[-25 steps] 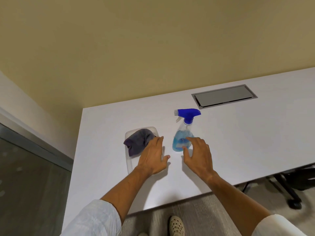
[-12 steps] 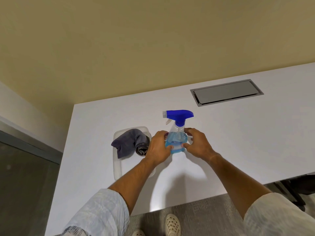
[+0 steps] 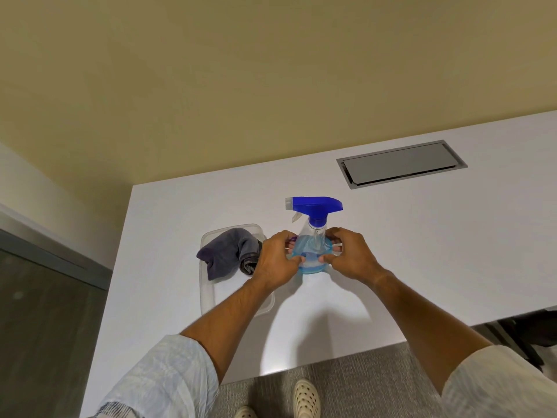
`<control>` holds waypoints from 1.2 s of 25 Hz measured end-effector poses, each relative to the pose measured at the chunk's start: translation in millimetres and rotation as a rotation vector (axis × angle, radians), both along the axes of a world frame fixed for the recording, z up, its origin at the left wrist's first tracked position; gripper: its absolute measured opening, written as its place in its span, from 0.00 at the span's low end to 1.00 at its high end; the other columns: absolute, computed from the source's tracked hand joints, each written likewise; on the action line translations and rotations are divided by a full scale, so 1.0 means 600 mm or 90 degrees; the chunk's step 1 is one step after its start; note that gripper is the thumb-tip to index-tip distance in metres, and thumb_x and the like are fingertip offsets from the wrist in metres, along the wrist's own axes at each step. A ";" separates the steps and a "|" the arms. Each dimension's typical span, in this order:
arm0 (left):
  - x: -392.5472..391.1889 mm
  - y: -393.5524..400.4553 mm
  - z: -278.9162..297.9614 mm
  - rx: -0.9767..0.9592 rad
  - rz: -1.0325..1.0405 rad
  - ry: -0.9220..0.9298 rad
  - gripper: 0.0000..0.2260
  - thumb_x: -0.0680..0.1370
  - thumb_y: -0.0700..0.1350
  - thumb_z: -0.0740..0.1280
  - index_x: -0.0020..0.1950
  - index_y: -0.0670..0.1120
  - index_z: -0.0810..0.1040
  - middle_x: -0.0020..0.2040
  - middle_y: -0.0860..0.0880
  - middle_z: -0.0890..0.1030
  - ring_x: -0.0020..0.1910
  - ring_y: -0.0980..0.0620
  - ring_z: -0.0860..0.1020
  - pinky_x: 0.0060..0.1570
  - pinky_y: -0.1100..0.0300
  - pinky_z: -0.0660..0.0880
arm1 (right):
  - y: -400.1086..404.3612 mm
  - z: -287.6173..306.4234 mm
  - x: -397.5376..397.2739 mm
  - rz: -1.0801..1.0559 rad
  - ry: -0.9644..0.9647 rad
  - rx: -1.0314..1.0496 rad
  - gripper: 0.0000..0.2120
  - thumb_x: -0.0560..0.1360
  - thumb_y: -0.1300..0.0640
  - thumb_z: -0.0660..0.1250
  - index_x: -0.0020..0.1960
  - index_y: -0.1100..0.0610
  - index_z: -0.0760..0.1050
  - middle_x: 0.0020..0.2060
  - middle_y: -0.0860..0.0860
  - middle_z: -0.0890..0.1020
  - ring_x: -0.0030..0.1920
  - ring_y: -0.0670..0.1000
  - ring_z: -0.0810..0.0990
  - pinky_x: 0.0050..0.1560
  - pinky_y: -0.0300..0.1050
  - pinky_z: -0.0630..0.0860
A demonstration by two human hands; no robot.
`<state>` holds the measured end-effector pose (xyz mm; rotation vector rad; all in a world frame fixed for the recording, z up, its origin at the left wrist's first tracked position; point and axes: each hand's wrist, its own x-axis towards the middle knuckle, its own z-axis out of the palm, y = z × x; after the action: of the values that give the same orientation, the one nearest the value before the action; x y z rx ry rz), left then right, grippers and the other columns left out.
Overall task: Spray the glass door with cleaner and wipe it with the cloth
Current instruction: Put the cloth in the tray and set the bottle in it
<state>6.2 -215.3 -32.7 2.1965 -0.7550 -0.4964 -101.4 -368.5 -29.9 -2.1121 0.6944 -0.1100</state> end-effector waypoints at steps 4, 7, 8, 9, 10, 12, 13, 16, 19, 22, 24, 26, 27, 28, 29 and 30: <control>0.005 0.026 0.043 -0.039 -0.016 0.009 0.18 0.72 0.43 0.76 0.60 0.45 0.76 0.55 0.49 0.81 0.51 0.52 0.80 0.49 0.65 0.78 | 0.013 0.043 -0.003 0.017 -0.030 -0.010 0.25 0.67 0.59 0.79 0.62 0.57 0.75 0.55 0.51 0.81 0.53 0.51 0.80 0.53 0.42 0.78; 0.014 0.058 0.082 -0.061 0.002 0.005 0.19 0.71 0.45 0.77 0.60 0.48 0.76 0.51 0.54 0.80 0.46 0.56 0.79 0.38 0.77 0.73 | 0.031 0.085 0.003 0.047 -0.063 -0.034 0.25 0.66 0.58 0.80 0.61 0.57 0.76 0.50 0.46 0.80 0.49 0.48 0.80 0.45 0.28 0.75; 0.017 0.074 0.096 -0.068 0.005 -0.001 0.20 0.71 0.46 0.77 0.60 0.48 0.77 0.50 0.55 0.79 0.44 0.57 0.79 0.35 0.79 0.72 | 0.041 0.099 0.007 0.063 -0.074 -0.042 0.25 0.65 0.58 0.80 0.60 0.56 0.77 0.49 0.45 0.80 0.48 0.47 0.80 0.41 0.25 0.74; 0.021 0.089 0.108 -0.073 0.005 -0.008 0.20 0.70 0.46 0.77 0.60 0.48 0.77 0.49 0.56 0.79 0.44 0.57 0.79 0.35 0.79 0.72 | 0.052 0.112 0.011 0.079 -0.083 -0.048 0.25 0.65 0.58 0.81 0.59 0.56 0.77 0.49 0.45 0.80 0.47 0.47 0.81 0.40 0.25 0.75; 0.024 0.105 0.119 -0.077 0.005 -0.014 0.20 0.70 0.46 0.78 0.59 0.48 0.78 0.49 0.56 0.79 0.44 0.57 0.80 0.36 0.78 0.73 | 0.062 0.124 0.015 0.093 -0.091 -0.052 0.25 0.64 0.57 0.81 0.59 0.56 0.78 0.48 0.45 0.80 0.47 0.48 0.81 0.41 0.27 0.76; 0.032 0.140 0.138 -0.093 0.008 -0.020 0.20 0.69 0.45 0.78 0.58 0.47 0.78 0.48 0.55 0.81 0.43 0.57 0.81 0.42 0.72 0.78 | 0.088 0.143 0.026 0.118 -0.103 -0.058 0.25 0.63 0.56 0.81 0.58 0.55 0.78 0.48 0.46 0.81 0.47 0.47 0.82 0.45 0.32 0.79; 0.036 0.159 0.145 -0.104 0.011 -0.021 0.20 0.68 0.44 0.79 0.58 0.47 0.79 0.47 0.54 0.81 0.43 0.57 0.82 0.45 0.68 0.80 | 0.103 0.149 0.032 0.130 -0.107 -0.061 0.25 0.63 0.56 0.81 0.57 0.55 0.78 0.48 0.46 0.82 0.47 0.46 0.82 0.46 0.34 0.79; 0.043 0.211 0.151 -0.122 0.018 -0.025 0.20 0.66 0.43 0.79 0.57 0.46 0.80 0.47 0.53 0.82 0.43 0.57 0.82 0.45 0.66 0.81 | 0.146 0.152 0.049 0.161 -0.102 -0.069 0.24 0.63 0.54 0.81 0.57 0.55 0.79 0.47 0.45 0.81 0.46 0.43 0.81 0.43 0.30 0.78; 0.045 0.254 0.140 -0.116 0.034 -0.026 0.21 0.66 0.43 0.80 0.56 0.48 0.80 0.45 0.58 0.81 0.41 0.60 0.82 0.40 0.73 0.78 | 0.186 0.137 0.064 0.179 -0.085 -0.064 0.25 0.63 0.54 0.81 0.58 0.55 0.78 0.48 0.46 0.82 0.46 0.45 0.82 0.45 0.32 0.79; 0.045 0.283 0.119 -0.098 0.056 -0.020 0.20 0.65 0.42 0.79 0.55 0.48 0.79 0.43 0.60 0.80 0.41 0.63 0.81 0.38 0.74 0.76 | 0.217 0.107 0.075 0.183 -0.073 -0.057 0.25 0.63 0.55 0.81 0.58 0.56 0.78 0.49 0.47 0.82 0.46 0.46 0.82 0.47 0.37 0.81; 0.046 0.297 0.101 -0.083 0.068 -0.015 0.19 0.65 0.42 0.79 0.53 0.48 0.79 0.44 0.57 0.81 0.42 0.59 0.81 0.40 0.71 0.78 | 0.236 0.082 0.081 0.179 -0.056 -0.053 0.25 0.64 0.55 0.81 0.58 0.55 0.78 0.47 0.44 0.81 0.43 0.42 0.81 0.42 0.28 0.77; 0.047 0.304 0.083 -0.075 0.080 -0.005 0.17 0.64 0.40 0.78 0.52 0.46 0.80 0.44 0.53 0.82 0.43 0.55 0.82 0.44 0.65 0.81 | 0.250 0.058 0.084 0.168 -0.046 -0.050 0.25 0.64 0.55 0.80 0.58 0.54 0.77 0.47 0.44 0.80 0.42 0.42 0.80 0.39 0.23 0.72; 0.046 0.305 0.075 -0.071 0.084 0.002 0.17 0.64 0.39 0.78 0.52 0.45 0.80 0.44 0.53 0.82 0.43 0.54 0.82 0.45 0.63 0.82 | 0.255 0.045 0.085 0.163 -0.043 -0.050 0.24 0.65 0.55 0.80 0.58 0.54 0.77 0.48 0.44 0.81 0.43 0.43 0.80 0.40 0.23 0.72; 0.046 0.306 0.067 -0.066 0.088 0.011 0.18 0.64 0.38 0.78 0.52 0.44 0.80 0.44 0.53 0.82 0.44 0.53 0.82 0.46 0.62 0.82 | 0.260 0.033 0.085 0.158 -0.038 -0.049 0.24 0.65 0.55 0.80 0.59 0.54 0.77 0.49 0.46 0.81 0.45 0.45 0.80 0.41 0.24 0.72; 0.044 0.306 0.059 -0.059 0.090 0.017 0.18 0.65 0.38 0.77 0.53 0.44 0.80 0.44 0.53 0.82 0.44 0.53 0.82 0.46 0.61 0.82 | 0.262 0.023 0.085 0.154 -0.034 -0.050 0.24 0.65 0.55 0.80 0.59 0.54 0.77 0.50 0.47 0.82 0.46 0.45 0.80 0.41 0.24 0.72; 0.043 0.305 0.053 -0.051 0.091 0.022 0.18 0.65 0.38 0.77 0.54 0.44 0.80 0.45 0.52 0.82 0.45 0.53 0.82 0.47 0.61 0.82 | 0.264 0.015 0.084 0.152 -0.030 -0.051 0.24 0.65 0.55 0.80 0.59 0.54 0.77 0.51 0.49 0.83 0.46 0.45 0.80 0.42 0.24 0.72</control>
<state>31.9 -32.5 -1.1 2.1433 -0.5845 -0.4233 -50.7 -210.4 -21.0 -2.2458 0.4122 -0.0560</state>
